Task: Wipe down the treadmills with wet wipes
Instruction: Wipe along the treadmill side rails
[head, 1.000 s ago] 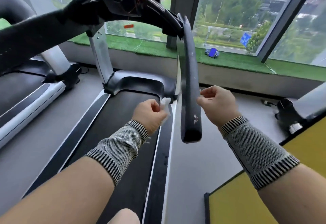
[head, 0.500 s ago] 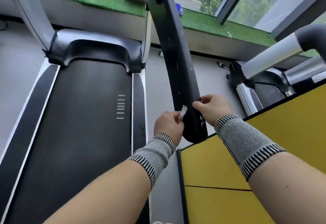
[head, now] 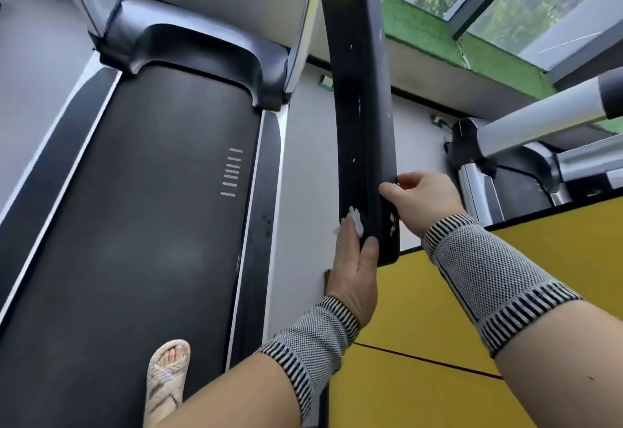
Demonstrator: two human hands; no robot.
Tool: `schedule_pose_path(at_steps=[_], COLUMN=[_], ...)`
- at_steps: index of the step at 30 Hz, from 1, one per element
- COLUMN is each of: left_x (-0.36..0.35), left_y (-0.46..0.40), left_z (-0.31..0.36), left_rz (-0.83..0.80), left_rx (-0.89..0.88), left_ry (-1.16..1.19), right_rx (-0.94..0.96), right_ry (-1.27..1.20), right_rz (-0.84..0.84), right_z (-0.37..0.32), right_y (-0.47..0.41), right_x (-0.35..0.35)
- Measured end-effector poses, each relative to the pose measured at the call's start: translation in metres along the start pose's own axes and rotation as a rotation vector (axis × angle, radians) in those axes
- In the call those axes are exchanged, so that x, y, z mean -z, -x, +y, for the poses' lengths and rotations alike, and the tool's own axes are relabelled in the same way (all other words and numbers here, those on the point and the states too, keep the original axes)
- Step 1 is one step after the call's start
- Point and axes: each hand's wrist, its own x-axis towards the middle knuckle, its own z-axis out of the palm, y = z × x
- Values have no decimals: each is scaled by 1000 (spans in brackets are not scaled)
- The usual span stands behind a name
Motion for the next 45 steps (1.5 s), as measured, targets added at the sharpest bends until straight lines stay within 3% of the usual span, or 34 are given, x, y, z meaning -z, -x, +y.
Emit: schedule_pose_path(at_steps=[5, 11, 17, 21, 27, 31, 34, 37, 40, 45], left_x=[-2, 5, 4, 11, 2, 13, 14, 8, 15, 20], left_y=[-19, -40, -45, -73, -30, -72, -51, -20, -41, -38], left_z=[-3, -11, -8, -8, -14, 6, 9, 5, 22, 32], left_rz=[-5, 0, -52, -25, -59, -41, -49, -13, 22, -18], left_rx=[-12, 48, -56, 130, -67, 33, 54, 31, 165, 65], left_ry=[48, 274, 158, 317, 144, 157, 224, 133, 288, 190], right_rx=[13, 1, 5, -6, 0, 7, -9, -15, -13, 3], right_ry=[-5, 17, -40, -63, -86, -82, -91, -114, -101, -90], right_rz=[1, 10, 18, 39, 11, 12, 12, 1, -8, 3], right_z=[-6, -16, -16, -17, -16, -17, -17, -15, -16, -14], right_y=[-13, -33, -36, -35, -35, -34, -35, -36, -36, -38], right_x=[3, 5, 0, -3, 2, 2, 1, 0, -1, -1])
